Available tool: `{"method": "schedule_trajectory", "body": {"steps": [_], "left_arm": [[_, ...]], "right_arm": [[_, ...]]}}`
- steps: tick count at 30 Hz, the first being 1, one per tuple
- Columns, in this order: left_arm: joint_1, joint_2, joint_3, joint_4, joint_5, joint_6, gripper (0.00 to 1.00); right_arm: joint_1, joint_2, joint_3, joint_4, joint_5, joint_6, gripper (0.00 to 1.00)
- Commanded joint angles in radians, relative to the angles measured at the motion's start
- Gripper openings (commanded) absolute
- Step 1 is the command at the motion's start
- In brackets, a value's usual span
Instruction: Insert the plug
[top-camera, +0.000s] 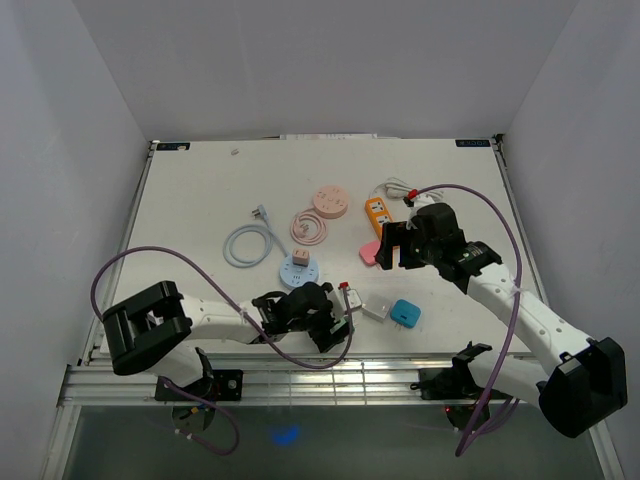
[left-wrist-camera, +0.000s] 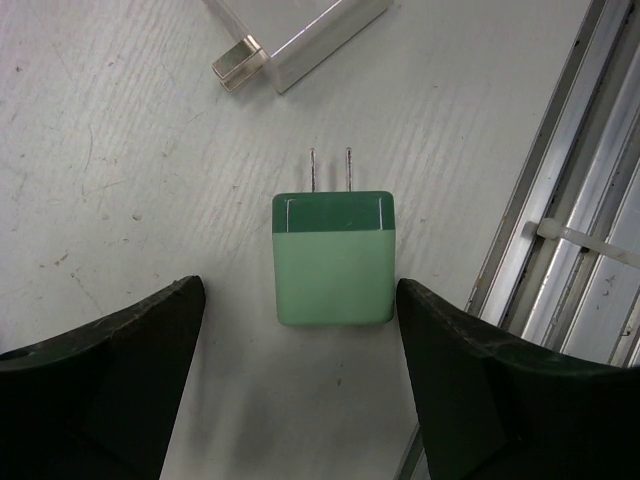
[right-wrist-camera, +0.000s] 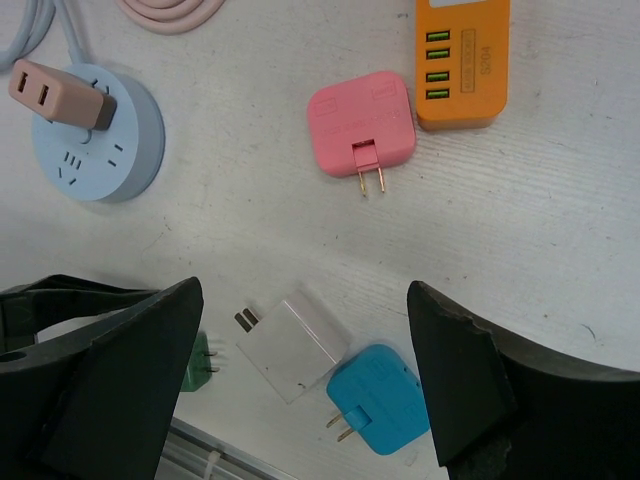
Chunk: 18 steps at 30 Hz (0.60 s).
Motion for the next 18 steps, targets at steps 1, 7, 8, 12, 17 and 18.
{"method": "schedule_trajectory", "body": {"steps": [1, 7, 8, 12, 17, 18], "left_arm": [[-0.003, 0.012, 0.041, 0.033, -0.001, 0.001, 0.87], [-0.003, 0.038, 0.047, 0.050, 0.055, 0.010, 0.54], [-0.003, 0.041, 0.047, 0.049, 0.057, 0.009, 0.50], [-0.003, 0.023, 0.035, 0.052, 0.043, -0.022, 0.40], [0.026, -0.057, 0.041, 0.035, 0.029, -0.124, 0.24], [0.036, -0.068, 0.047, 0.029, 0.037, -0.144, 0.22]], "right_arm": [[-0.007, -0.025, 0.016, 0.025, -0.017, -0.007, 0.88], [-0.010, -0.029, 0.005, 0.025, -0.022, -0.007, 0.87], [-0.009, -0.030, 0.004, 0.023, -0.025, -0.007, 0.86], [-0.010, -0.038, 0.004, 0.025, -0.028, -0.007, 0.86], [-0.010, -0.044, 0.005, 0.023, -0.045, -0.008, 0.85], [-0.012, -0.044, 0.004, 0.023, -0.048, -0.007, 0.85]]}}
